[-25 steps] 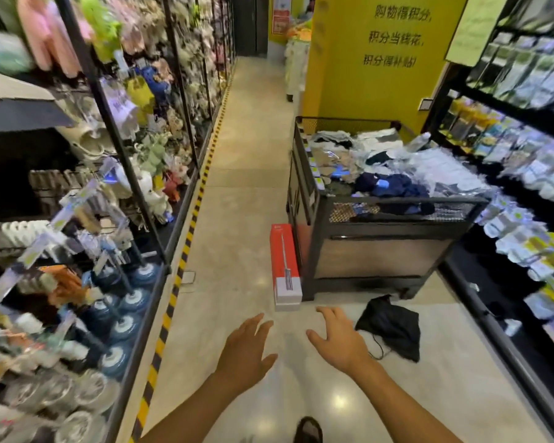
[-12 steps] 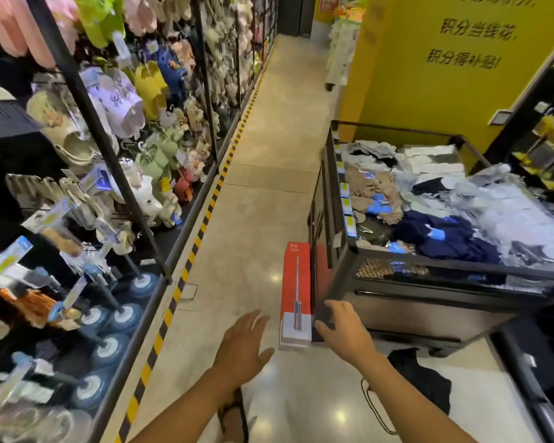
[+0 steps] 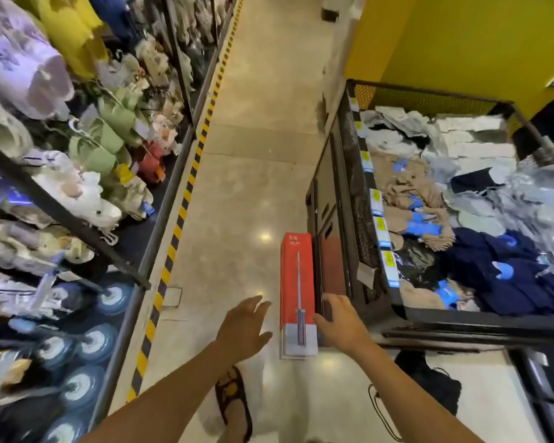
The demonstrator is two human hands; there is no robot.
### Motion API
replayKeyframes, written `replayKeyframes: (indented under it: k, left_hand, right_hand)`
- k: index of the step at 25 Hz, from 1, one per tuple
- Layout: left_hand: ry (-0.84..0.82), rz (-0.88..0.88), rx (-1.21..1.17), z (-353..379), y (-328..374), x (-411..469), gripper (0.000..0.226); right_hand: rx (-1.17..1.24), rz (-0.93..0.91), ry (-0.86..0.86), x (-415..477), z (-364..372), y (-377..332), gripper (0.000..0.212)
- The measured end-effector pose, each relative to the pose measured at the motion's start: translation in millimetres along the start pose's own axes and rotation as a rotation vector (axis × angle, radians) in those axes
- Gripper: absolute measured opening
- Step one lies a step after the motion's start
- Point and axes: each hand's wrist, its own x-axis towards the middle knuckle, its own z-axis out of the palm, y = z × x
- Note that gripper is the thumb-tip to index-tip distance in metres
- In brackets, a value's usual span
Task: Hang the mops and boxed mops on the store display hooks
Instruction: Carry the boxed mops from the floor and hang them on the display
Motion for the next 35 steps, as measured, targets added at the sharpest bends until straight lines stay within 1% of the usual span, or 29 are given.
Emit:
replayKeyframes:
  k: [3,7,10,12,13,16,17,19,21,23,24,25,28,29,31,33,35]
  left_hand:
    - [-0.078,0.004,-0.012,5,-14,55,0.076]
    - [-0.129,-0.055,-0.056,40,-37,134,0.075]
    - [-0.17,-0.193,-0.15,92,-59,188,0.074]
    - [-0.224,-0.29,-0.247,137,-74,224,0.073]
    - [-0.246,-0.321,-0.285,159,-80,239,0.073]
    - [-0.319,-0.363,-0.347,229,-97,286,0.073]
    - [-0.333,-0.374,-0.367,251,-102,301,0.073]
    - [-0.346,-0.396,-0.43,295,-111,327,0.071]
    - [-0.353,-0.43,-0.481,338,-120,347,0.065]
    - [-0.366,-0.47,-0.514,372,-128,360,0.061]
    - [-0.377,-0.477,-0.527,387,-130,364,0.06]
    - [-0.384,-0.478,-0.542,398,-131,367,0.06]
    - [-0.388,-0.478,-0.603,420,-137,379,0.062]
    - [-0.387,-0.492,-0.641,425,-139,384,0.064]
    - [-0.392,-0.533,-0.688,430,-142,391,0.066]
    - [-0.405,-0.562,-0.704,429,-143,398,0.068]
    - [-0.435,-0.543,-0.758,426,-140,403,0.065]
  right_hand:
    - [0.025,0.047,-0.064,58,11,11,0.042]
    - [0.087,0.08,-0.17,143,57,44,0.024]
    - [0.105,0.161,-0.225,196,111,86,0.046]
    - [0.107,0.234,-0.257,227,157,123,0.05]
    - [0.11,0.274,-0.267,240,175,136,0.048]
    - [0.121,0.361,-0.292,280,232,182,0.028]
    - [0.135,0.373,-0.293,294,250,197,0.027]
    - [0.194,0.409,-0.246,320,282,225,0.041]
    - [0.239,0.458,-0.139,345,307,250,0.056]
    - [0.225,0.553,-0.053,373,321,265,0.058]
    - [0.196,0.58,-0.044,385,327,273,0.058]
    - [0.148,0.584,-0.076,394,333,281,0.06]
    - [-0.142,0.513,-0.295,396,353,295,0.079]
    - [-0.237,0.473,-0.318,393,362,298,0.086]
    - [-0.378,0.395,-0.282,382,376,299,0.092]
    - [-0.434,0.342,-0.218,378,383,301,0.092]
    - [-0.47,0.303,-0.203,380,383,304,0.09]
